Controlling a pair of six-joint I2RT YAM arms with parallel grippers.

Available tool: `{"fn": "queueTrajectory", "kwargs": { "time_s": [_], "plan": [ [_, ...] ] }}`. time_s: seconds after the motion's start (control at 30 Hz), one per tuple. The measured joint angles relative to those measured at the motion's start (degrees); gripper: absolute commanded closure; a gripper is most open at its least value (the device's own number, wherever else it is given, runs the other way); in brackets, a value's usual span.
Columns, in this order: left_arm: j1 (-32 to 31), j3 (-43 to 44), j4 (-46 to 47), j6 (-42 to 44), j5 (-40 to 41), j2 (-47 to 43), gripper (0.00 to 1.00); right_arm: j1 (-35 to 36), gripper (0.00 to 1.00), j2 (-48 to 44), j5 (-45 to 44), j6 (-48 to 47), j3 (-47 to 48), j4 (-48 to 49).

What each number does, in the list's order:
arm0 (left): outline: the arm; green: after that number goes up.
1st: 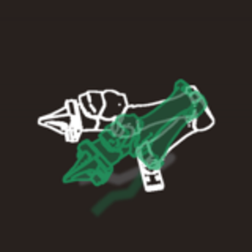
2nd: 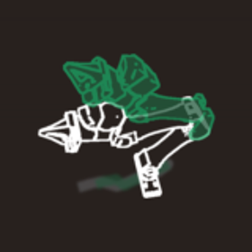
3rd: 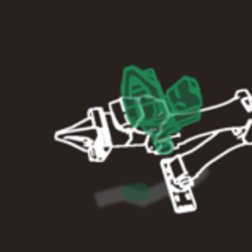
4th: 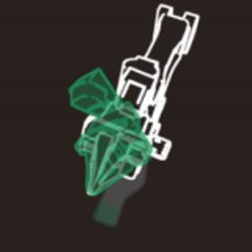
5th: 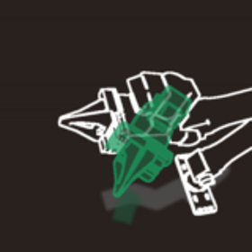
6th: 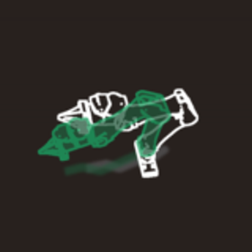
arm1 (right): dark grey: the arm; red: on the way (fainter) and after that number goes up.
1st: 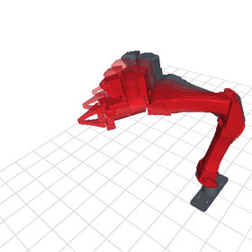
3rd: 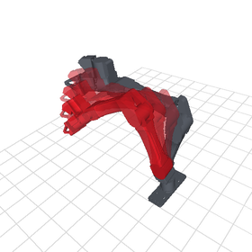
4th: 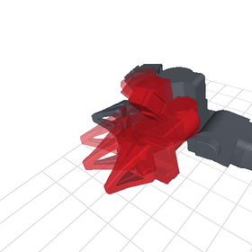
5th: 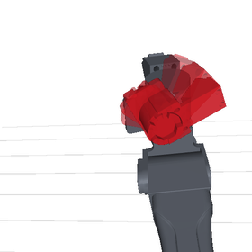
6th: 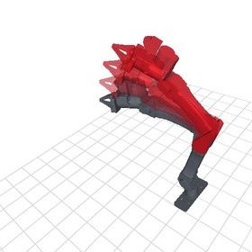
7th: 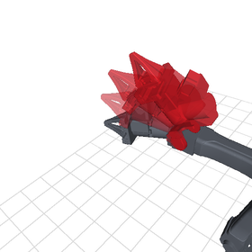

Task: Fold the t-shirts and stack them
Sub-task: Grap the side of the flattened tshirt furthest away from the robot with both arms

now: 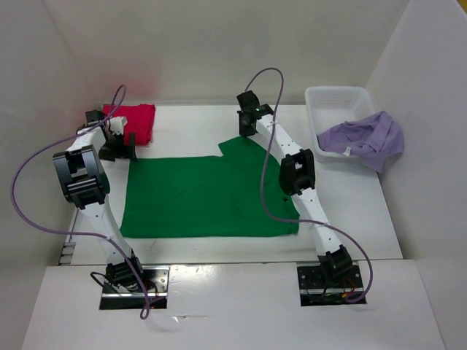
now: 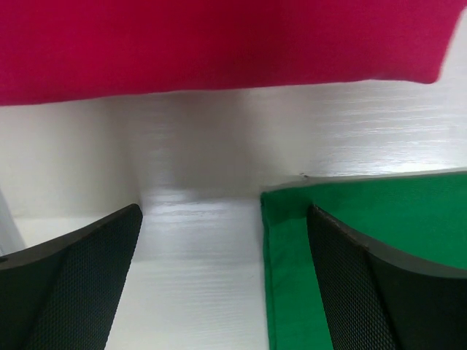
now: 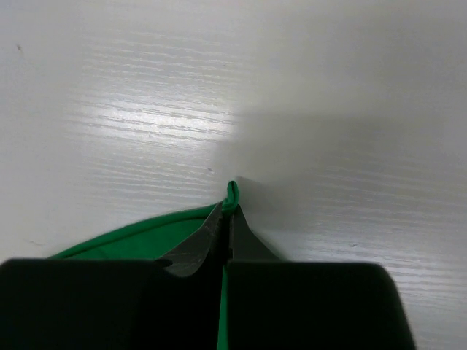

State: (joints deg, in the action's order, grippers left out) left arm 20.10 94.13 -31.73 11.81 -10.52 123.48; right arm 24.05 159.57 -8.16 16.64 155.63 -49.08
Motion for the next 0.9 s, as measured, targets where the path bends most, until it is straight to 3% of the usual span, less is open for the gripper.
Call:
{"fn": "queueTrajectory", "kwargs": {
  "time_s": [0.1, 0.13, 0.27, 0.5, 0.6, 0.63, 0.7, 0.77, 0.9],
  "plan": [
    [-0.04, 0.0, 0.13, 0.09, -2.12, 0.0, 0.02, -0.33, 1.0, -0.59, 0.68, 0.11, -0.61, -0.76],
    [-0.07, -0.02, 0.22, 0.15, -2.8, 0.0, 0.11, -0.33, 1.0, -0.85, 0.98, 0.15, -0.9, -1.14],
    [-1.05, -0.04, 0.2, 0.22, -4.55, 0.13, 0.28, -0.39, 1.0, -2.05, 1.64, 0.2, -1.95, -2.97],
    [-2.73, 0.0, 0.37, 0.17, -4.85, 0.5, 0.47, -0.42, 1.0, -5.55, 1.53, 0.2, -2.45, -5.14],
    [-2.78, 0.0, 0.24, 0.02, -5.18, 0.63, 0.63, -0.42, 1.0, -7.78, 1.42, 0.2, -2.45, -5.29],
    [-2.73, 0.0, 0.2, 0.0, -5.42, 0.68, 0.73, -0.42, 1.0, -8.48, 1.42, 0.2, -2.45, -5.35],
    [-2.69, -0.04, 0.07, 0.09, -5.99, 0.79, 0.81, -0.42, 1.0, -9.68, 1.29, 0.2, -2.45, -5.44],
    [-2.71, -0.5, 0.13, 0.13, -6.51, 0.76, 0.97, -0.44, 1.0, -10.32, 1.25, 0.2, -2.45, -5.44],
    [-2.71, -1.6, 0.37, 0.2, -7.45, 0.02, 1.0, -0.42, 1.0, -10.51, 1.31, 0.2, -3.43, -5.64]
  ]
}}
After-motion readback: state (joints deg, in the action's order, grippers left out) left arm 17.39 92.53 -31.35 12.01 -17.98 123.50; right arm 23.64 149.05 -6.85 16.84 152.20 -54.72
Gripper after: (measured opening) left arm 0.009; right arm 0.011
